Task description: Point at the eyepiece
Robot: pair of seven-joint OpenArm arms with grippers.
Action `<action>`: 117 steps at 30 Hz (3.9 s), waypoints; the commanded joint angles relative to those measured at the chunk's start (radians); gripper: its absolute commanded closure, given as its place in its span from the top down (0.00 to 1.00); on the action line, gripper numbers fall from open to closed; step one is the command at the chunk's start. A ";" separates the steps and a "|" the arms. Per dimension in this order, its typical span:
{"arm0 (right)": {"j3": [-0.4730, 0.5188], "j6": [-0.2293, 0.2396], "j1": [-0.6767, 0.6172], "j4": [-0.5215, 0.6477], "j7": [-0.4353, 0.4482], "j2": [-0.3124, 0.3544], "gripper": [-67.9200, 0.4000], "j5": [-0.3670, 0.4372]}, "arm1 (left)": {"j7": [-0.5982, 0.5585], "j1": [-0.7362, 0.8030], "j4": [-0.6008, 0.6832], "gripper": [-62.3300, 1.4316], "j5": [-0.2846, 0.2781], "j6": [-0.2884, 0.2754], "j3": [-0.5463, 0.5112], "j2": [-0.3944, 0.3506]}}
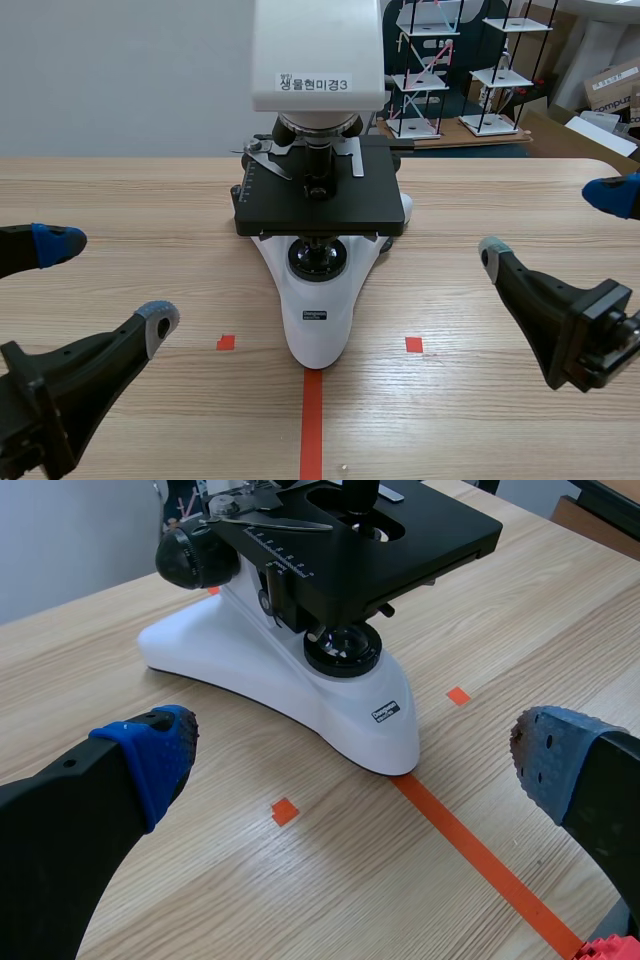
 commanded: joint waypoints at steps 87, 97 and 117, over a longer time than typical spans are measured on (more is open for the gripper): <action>-0.662 0.053 1.556 -0.538 -0.011 0.249 0.02 -0.166 | -0.013 0.000 0.016 1.00 -0.009 -0.001 -0.001 0.005; -0.804 0.053 1.691 -0.662 -0.021 0.158 0.02 -0.154 | -0.013 0.000 0.016 1.00 -0.009 -0.002 -0.001 0.005; -0.868 0.061 1.713 -0.683 -0.039 0.133 0.02 -0.134 | -0.013 0.000 0.016 1.00 -0.009 -0.002 -0.001 0.005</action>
